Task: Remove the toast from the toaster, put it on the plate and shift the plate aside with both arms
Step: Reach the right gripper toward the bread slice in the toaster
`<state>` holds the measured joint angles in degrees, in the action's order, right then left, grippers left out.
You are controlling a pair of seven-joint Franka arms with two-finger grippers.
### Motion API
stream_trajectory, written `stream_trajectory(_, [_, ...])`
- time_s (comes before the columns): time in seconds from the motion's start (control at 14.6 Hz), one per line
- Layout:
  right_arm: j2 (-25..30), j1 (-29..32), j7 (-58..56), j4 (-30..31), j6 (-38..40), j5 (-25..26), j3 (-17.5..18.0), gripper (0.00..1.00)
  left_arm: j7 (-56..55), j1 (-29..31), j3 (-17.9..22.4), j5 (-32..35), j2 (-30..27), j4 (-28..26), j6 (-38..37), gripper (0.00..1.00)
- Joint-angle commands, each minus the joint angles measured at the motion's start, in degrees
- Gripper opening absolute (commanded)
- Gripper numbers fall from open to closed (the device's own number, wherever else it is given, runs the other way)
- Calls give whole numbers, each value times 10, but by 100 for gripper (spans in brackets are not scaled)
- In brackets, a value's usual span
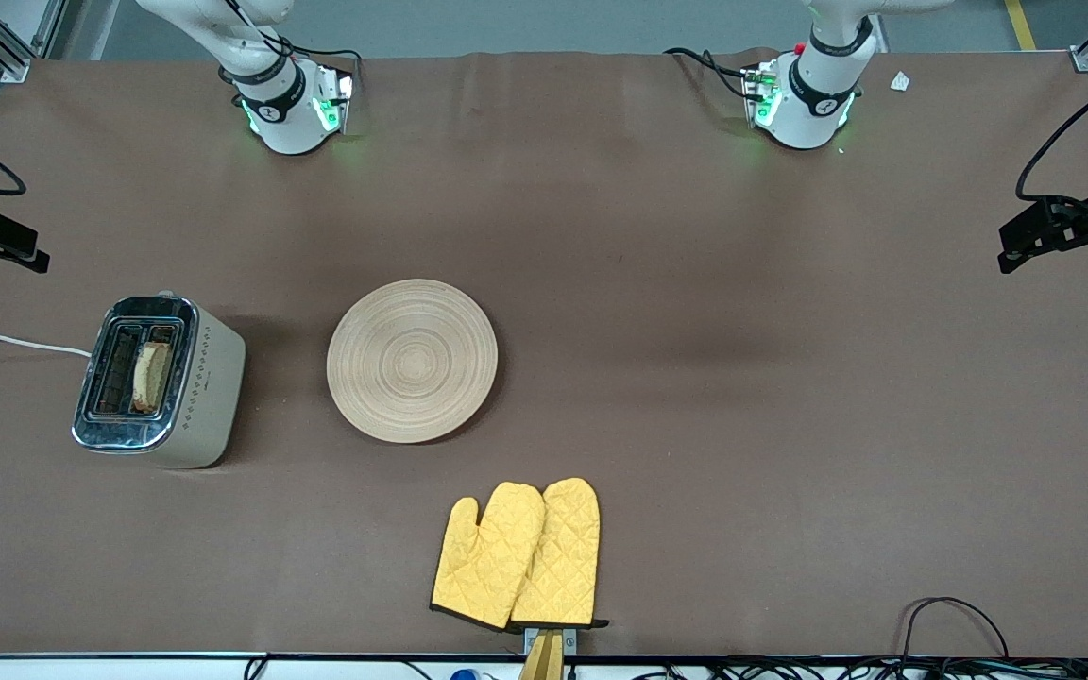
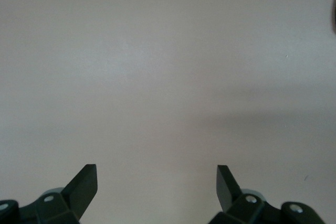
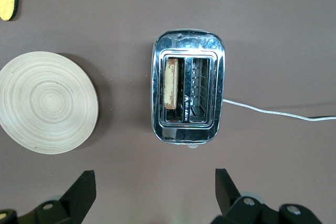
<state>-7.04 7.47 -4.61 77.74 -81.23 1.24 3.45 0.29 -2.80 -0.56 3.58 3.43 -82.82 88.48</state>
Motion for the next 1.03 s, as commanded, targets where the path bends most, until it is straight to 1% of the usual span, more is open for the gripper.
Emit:
stream_trajectory(0.0, [21,13,-5,22,-9,10,15,100,-1,0,-4,11,-1,8,-3,100])
stream_trajectory(0.48, [12,15,-5,22,-18,11,15,100,-5,-2,-5,0,2,12,-4,100])
stream_trajectory(0.62, [-16,18,-5,27,-45,12,14,100,-5,2,-4,-23,2,11,-4,100])
stream_trajectory(0.82, [-87,22,-4,28,-62,14,12,100,-3,2,-2,-25,2,11,-4,100])
stream_trajectory(0.89, [-101,20,-4,33,-74,21,11,100,-3,3,-2,-24,2,11,-4,100])
stream_trajectory(0.96, [-108,18,-3,51,-89,37,12,100,-2,3,-2,-24,2,11,-4,100])
